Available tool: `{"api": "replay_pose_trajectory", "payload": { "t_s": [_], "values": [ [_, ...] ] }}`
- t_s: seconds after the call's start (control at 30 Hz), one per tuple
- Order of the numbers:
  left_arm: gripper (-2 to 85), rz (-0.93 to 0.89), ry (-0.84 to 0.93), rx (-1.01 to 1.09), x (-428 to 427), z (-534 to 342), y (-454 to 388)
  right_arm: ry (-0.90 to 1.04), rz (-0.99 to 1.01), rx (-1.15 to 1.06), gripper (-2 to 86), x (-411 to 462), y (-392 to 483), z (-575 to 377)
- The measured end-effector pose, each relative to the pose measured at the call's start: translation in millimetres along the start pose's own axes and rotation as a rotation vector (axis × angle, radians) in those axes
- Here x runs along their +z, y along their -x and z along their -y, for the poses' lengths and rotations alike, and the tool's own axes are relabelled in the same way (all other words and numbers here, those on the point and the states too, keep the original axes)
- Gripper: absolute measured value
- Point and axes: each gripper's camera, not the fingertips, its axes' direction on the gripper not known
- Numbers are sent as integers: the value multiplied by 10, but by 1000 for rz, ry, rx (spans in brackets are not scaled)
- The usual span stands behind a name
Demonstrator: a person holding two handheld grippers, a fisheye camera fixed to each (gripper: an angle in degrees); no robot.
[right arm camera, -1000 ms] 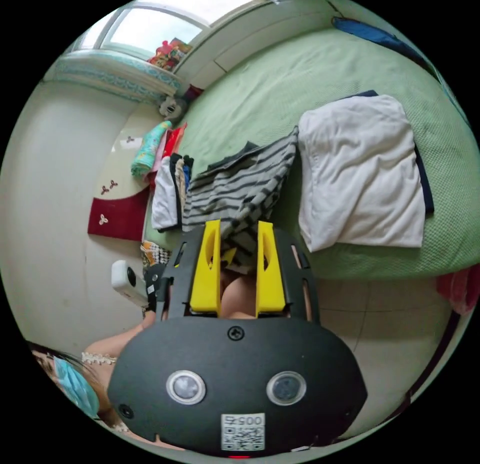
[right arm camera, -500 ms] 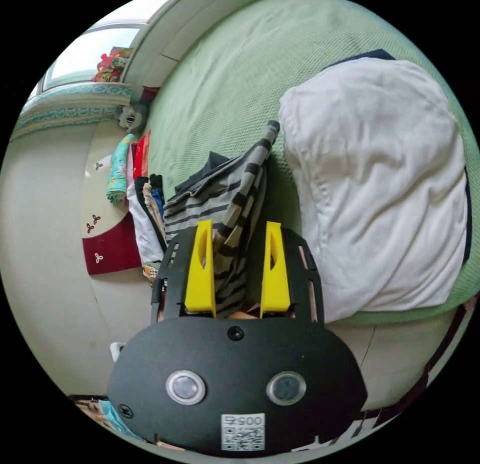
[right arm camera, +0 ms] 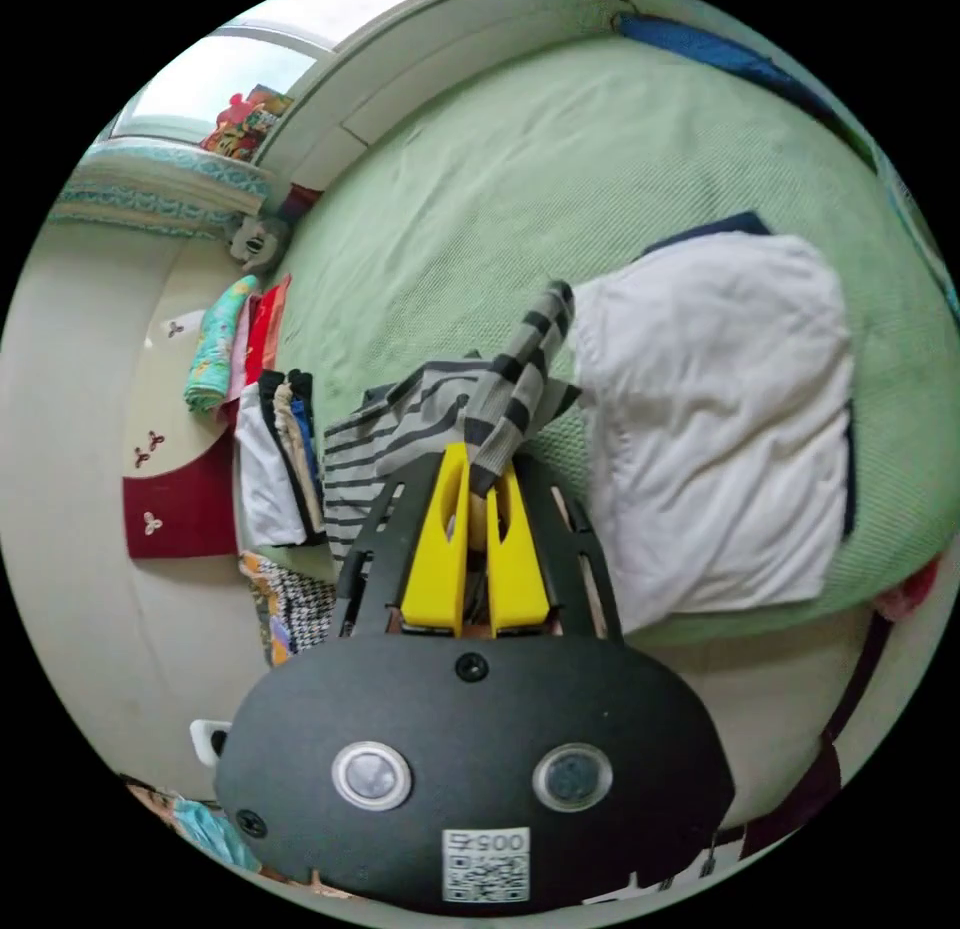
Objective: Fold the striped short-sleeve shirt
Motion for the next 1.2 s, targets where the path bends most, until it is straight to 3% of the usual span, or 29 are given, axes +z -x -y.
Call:
{"api": "replay_pose_trajectory", "payload": {
  "t_s": [0.27,0.43,0.6,0.83,0.97,1.2],
  "values": [
    [40,-38,-40,-155,-210,-214,333,-90,-356,31,-13,-449,711,-205],
    [42,78,-38,-184,-556,-567,696,-91,-450,-95,-10,-207,1716,-197],
    [46,217,-3,-324,-841,-990,1191,-10,-558,-299,15,568,3030,-124],
    [68,262,204,-550,-805,-1707,1967,141,-496,-428,88,1567,3724,-111],
    [72,258,195,-522,-861,-1774,2050,33,-413,-486,107,1196,3636,-124],
    [61,291,201,-500,-951,-1923,2099,-71,-204,-367,110,448,2779,-32]
  ]
}}
